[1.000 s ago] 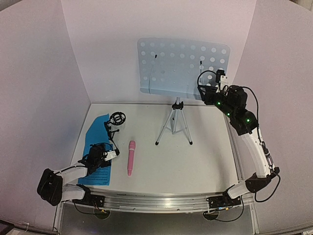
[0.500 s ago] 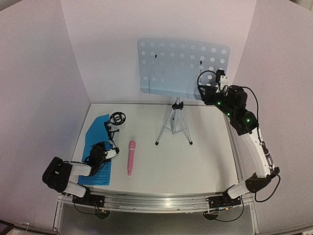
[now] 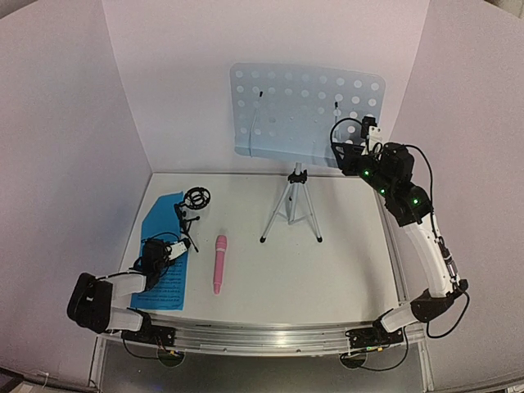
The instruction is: Pack up the instrument practice props
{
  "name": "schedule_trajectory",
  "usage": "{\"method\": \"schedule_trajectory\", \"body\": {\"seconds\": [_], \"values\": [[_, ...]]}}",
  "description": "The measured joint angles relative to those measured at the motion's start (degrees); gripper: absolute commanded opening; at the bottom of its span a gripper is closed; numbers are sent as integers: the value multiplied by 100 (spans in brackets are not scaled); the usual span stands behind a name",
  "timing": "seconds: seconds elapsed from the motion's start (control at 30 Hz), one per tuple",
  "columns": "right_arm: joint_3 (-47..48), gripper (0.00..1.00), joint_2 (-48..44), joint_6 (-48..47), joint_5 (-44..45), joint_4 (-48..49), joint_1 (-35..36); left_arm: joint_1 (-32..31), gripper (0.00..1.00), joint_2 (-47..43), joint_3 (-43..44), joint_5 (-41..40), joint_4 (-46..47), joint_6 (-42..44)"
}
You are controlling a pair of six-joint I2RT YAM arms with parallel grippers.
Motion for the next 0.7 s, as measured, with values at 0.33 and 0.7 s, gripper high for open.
{"method": "schedule_trajectory", "body": {"seconds": [0.33, 0.7], "values": [[2, 34, -5, 2, -15, -7, 0, 681, 0, -1136, 3402, -93, -4441, -3961], [91, 34, 60, -46, -178, -33, -2, 2971, 0, -454, 5236, 1597, -8203, -7473]]}}
